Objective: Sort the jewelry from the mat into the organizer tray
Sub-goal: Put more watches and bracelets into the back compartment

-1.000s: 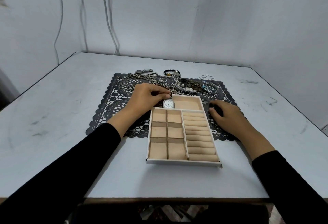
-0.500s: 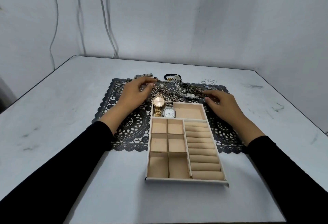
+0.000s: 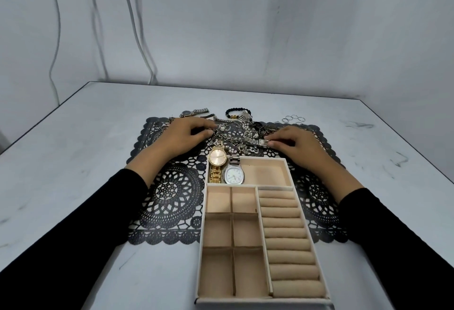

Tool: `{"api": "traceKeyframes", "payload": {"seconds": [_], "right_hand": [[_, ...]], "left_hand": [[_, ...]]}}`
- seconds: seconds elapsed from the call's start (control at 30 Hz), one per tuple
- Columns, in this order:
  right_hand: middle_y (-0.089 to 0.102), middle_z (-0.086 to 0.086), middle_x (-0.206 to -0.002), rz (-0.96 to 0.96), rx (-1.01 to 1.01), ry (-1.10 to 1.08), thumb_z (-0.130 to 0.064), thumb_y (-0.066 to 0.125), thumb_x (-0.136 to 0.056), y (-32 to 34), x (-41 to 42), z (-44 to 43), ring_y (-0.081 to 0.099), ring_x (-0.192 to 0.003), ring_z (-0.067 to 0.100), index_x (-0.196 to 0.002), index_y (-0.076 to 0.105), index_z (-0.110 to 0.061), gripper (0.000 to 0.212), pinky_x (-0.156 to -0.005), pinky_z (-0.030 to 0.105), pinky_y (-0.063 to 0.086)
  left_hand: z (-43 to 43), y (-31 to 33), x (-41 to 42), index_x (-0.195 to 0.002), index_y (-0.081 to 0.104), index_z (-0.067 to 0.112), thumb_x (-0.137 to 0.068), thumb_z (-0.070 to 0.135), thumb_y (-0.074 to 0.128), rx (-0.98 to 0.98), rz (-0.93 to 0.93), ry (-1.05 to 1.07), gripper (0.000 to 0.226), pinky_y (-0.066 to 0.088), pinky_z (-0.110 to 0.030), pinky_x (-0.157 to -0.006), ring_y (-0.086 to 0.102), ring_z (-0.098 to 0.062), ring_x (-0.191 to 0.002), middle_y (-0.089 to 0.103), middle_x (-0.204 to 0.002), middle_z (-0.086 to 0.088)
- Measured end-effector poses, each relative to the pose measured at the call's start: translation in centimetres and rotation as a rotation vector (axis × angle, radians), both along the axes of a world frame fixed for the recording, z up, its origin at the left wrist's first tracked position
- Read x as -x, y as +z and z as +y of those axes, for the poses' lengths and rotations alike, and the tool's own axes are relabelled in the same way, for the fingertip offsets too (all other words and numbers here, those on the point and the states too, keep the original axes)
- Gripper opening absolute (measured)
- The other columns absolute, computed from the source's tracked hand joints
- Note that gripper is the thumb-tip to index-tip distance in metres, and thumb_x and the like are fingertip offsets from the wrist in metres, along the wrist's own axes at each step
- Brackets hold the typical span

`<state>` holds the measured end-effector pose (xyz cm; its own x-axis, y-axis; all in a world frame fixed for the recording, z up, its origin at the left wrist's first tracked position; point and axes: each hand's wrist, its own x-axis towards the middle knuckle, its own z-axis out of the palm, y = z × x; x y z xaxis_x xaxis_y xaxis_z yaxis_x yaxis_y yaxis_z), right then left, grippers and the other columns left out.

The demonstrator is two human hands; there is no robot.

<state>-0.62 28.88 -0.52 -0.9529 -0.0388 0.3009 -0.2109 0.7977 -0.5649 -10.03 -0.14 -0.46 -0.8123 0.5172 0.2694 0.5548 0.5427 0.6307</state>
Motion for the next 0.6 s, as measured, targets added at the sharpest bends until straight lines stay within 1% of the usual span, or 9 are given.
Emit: {"api": "traceKeyframes", "payload": {"seconds": [0.1, 0.2, 0.23, 0.3, 0.33, 0.37, 0.43, 0.53, 0.6], "right_hand": [[0.064, -0.004, -0.102, -0.025, -0.011, 0.022, -0.031, 0.071, -0.083, 0.0, 0.3, 0.2, 0.057, -0.097, 0.008, -0.109, 0.071, -0.027, 0.026, -0.085, 0.018, 0.041], [0.061, -0.002, -0.103, -0.043, -0.055, 0.040, -0.027, 0.070, -0.084, 0.1, 0.6, 0.2, 0.054, -0.094, 0.008, -0.111, 0.071, -0.023, 0.028, -0.079, 0.006, 0.035], [0.061, -0.002, -0.102, -0.046, -0.067, 0.045, -0.026, 0.070, -0.084, 0.2, 0.7, 0.2, 0.053, -0.093, 0.009, -0.111, 0.071, -0.022, 0.027, -0.077, 0.005, 0.034], [0.061, -0.001, -0.101, -0.048, -0.068, 0.046, -0.024, 0.072, -0.083, 0.2, 0.7, 0.1, 0.053, -0.092, 0.010, -0.108, 0.071, -0.021, 0.025, -0.076, 0.008, 0.035], [0.060, -0.002, -0.100, -0.050, -0.061, 0.044, -0.023, 0.073, -0.083, 0.3, 0.6, 0.2, 0.053, -0.092, 0.010, -0.107, 0.071, -0.021, 0.025, -0.076, 0.008, 0.035], [0.060, -0.002, -0.099, -0.052, -0.052, 0.041, -0.022, 0.073, -0.082, 0.3, 0.6, 0.1, 0.053, -0.090, 0.009, -0.106, 0.071, -0.021, 0.024, -0.075, 0.008, 0.035], [0.060, -0.004, -0.096, -0.060, -0.032, 0.034, -0.020, 0.074, -0.081, 0.3, 0.5, 0.0, 0.053, -0.087, 0.007, -0.102, 0.070, -0.022, 0.021, -0.071, 0.006, 0.035], [0.060, -0.003, -0.094, -0.062, 0.013, 0.024, -0.018, 0.075, -0.080, 0.3, 0.4, -0.1, 0.055, -0.084, 0.008, -0.097, 0.066, -0.022, 0.019, -0.068, 0.003, 0.036], [0.060, -0.002, -0.091, -0.065, 0.046, 0.020, -0.016, 0.076, -0.080, 0.4, 0.3, -0.2, 0.054, -0.082, 0.008, -0.095, 0.064, -0.021, 0.020, -0.067, 0.003, 0.037]], "left_hand": [[0.1, 0.0, 0.3, -0.115, 0.072, 0.027, -0.092, 0.028, 0.066, 0.005, -0.010, -0.006, 0.023, 0.039, -0.020, -0.101, 0.057, -0.003, -0.116, 0.066, -0.124, 0.011], [0.0, 0.0, 0.4, -0.114, 0.072, 0.028, -0.092, 0.028, 0.067, -0.010, -0.002, -0.013, 0.023, 0.040, -0.022, -0.103, 0.057, -0.003, -0.115, 0.067, -0.121, 0.012], [0.0, 0.0, 0.4, -0.114, 0.072, 0.028, -0.091, 0.028, 0.067, -0.031, 0.004, -0.007, 0.023, 0.041, -0.021, -0.102, 0.057, -0.002, -0.115, 0.068, -0.120, 0.012], [-0.2, 0.2, 0.4, -0.111, 0.073, 0.027, -0.091, 0.026, 0.068, -0.117, 0.003, 0.045, 0.021, 0.042, -0.011, -0.095, 0.059, -0.001, -0.110, 0.068, -0.116, 0.010], [-0.3, 0.3, 0.5, -0.109, 0.073, 0.027, -0.091, 0.026, 0.068, -0.160, 0.015, 0.087, 0.019, 0.043, -0.009, -0.091, 0.061, 0.000, -0.104, 0.069, -0.112, 0.010], [-0.5, 0.5, 0.7, -0.108, 0.073, 0.028, -0.091, 0.027, 0.068, -0.195, 0.039, 0.131, 0.018, 0.044, -0.011, -0.089, 0.063, -0.001, -0.099, 0.070, -0.108, 0.010], [-1.0, 0.7, 1.3, -0.108, 0.072, 0.030, -0.092, 0.030, 0.066, -0.219, 0.072, 0.206, 0.017, 0.046, -0.021, -0.089, 0.062, -0.005, -0.099, 0.069, -0.105, 0.012], [-1.7, 0.6, 2.5, -0.111, 0.071, 0.031, -0.094, 0.033, 0.062, -0.182, 0.051, 0.287, 0.019, 0.042, -0.025, -0.089, 0.056, -0.010, -0.106, 0.067, -0.114, 0.008], [-2.1, 0.2, 3.3, -0.112, 0.070, 0.034, -0.095, 0.036, 0.060, -0.140, 0.026, 0.311, 0.020, 0.043, -0.030, -0.096, 0.056, -0.013, -0.113, 0.067, -0.120, 0.005]]}}
